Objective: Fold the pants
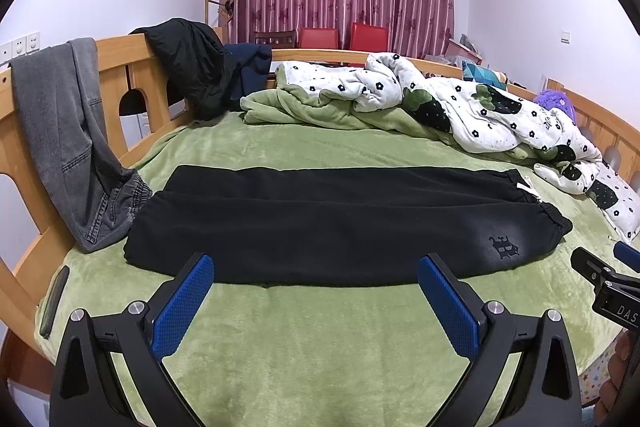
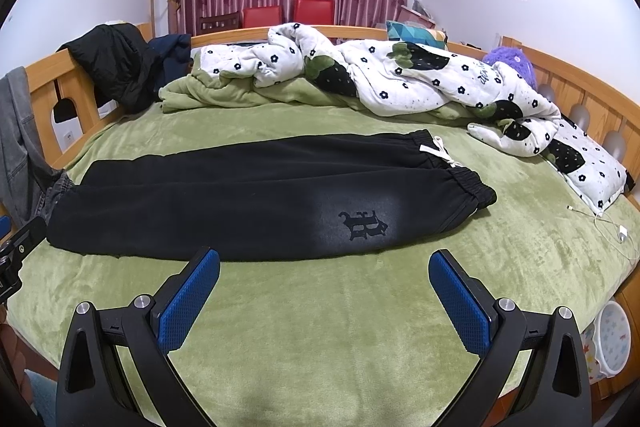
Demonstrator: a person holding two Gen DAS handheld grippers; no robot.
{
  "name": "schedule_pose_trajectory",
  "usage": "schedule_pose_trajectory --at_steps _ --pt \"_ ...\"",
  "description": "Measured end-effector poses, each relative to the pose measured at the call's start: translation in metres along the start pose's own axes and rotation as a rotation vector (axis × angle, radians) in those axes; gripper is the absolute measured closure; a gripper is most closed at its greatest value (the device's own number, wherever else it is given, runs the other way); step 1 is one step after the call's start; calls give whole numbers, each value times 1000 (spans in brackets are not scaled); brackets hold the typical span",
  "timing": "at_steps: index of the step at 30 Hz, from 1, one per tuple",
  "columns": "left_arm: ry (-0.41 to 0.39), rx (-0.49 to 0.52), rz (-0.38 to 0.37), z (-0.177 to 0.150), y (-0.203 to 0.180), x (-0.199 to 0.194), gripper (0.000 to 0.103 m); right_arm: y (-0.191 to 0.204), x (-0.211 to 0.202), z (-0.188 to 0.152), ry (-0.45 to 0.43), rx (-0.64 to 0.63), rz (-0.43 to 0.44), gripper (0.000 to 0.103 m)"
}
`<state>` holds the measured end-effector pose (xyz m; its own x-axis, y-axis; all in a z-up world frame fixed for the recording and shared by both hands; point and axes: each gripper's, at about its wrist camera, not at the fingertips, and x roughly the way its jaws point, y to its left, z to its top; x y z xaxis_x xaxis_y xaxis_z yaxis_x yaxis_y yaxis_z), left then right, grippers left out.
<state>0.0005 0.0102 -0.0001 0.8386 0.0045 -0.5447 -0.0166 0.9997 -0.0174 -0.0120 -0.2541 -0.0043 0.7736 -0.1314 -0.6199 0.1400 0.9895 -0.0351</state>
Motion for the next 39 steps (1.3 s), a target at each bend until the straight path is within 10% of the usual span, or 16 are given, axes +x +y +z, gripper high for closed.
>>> schedule_pose_trajectory --at_steps 39 --pt "24 -18 -58 33 29 19 0 2 -6 27 -95 47 55 1"
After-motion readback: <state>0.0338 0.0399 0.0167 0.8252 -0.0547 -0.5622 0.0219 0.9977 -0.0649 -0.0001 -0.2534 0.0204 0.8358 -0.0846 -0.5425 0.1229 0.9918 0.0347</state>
